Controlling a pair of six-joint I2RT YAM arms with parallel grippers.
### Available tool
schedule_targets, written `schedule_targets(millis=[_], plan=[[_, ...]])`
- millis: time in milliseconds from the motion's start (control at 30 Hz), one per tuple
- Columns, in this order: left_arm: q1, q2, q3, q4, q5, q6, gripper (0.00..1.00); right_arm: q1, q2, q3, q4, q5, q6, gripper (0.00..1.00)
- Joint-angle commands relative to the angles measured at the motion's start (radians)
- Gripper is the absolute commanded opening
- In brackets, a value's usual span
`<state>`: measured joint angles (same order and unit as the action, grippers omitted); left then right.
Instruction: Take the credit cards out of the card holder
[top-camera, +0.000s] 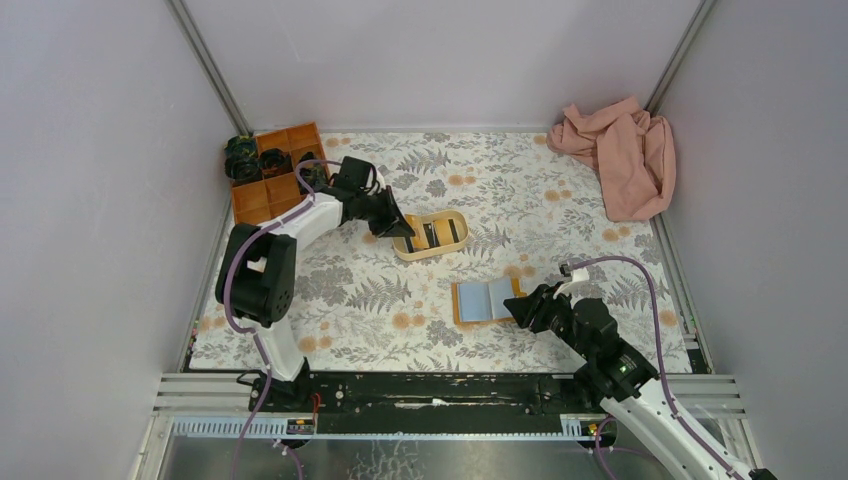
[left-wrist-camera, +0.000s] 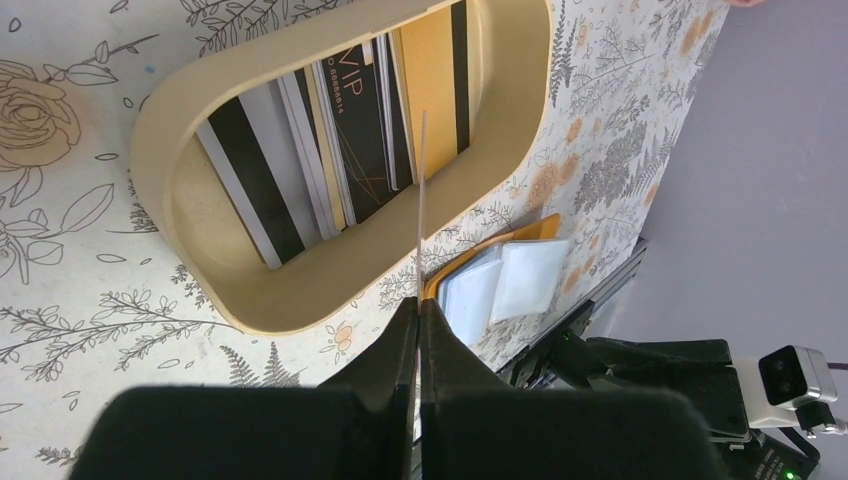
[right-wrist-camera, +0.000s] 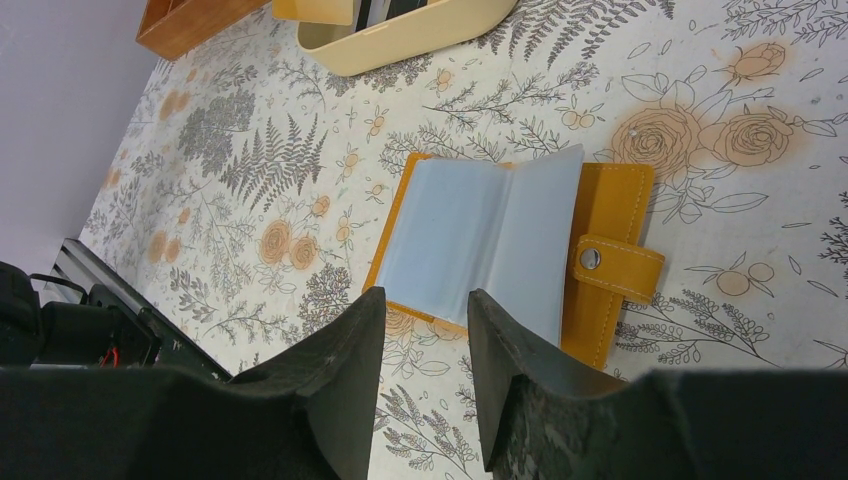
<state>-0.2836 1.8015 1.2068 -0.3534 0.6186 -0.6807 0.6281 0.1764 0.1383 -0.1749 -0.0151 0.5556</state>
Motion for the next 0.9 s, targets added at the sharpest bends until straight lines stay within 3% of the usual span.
schedule_targets(millis=[0, 267, 867], plan=[[0.010, -0.020, 0.038, -0.039, 0.002, 0.009, 0.00, 0.004, -0.004, 0.004, 0.039, 0.021, 0.002, 0.43], [0.018, 0.025, 0.058, -0.075, -0.062, 0.021, 0.00, 0.004, 0.006, 0.004, 0.044, 0.021, 0.001, 0.43], [0.055, 0.101, 0.044, -0.037, -0.055, 0.004, 0.00, 0.004, 0.020, 0.000, 0.059, 0.020, -0.001, 0.42]])
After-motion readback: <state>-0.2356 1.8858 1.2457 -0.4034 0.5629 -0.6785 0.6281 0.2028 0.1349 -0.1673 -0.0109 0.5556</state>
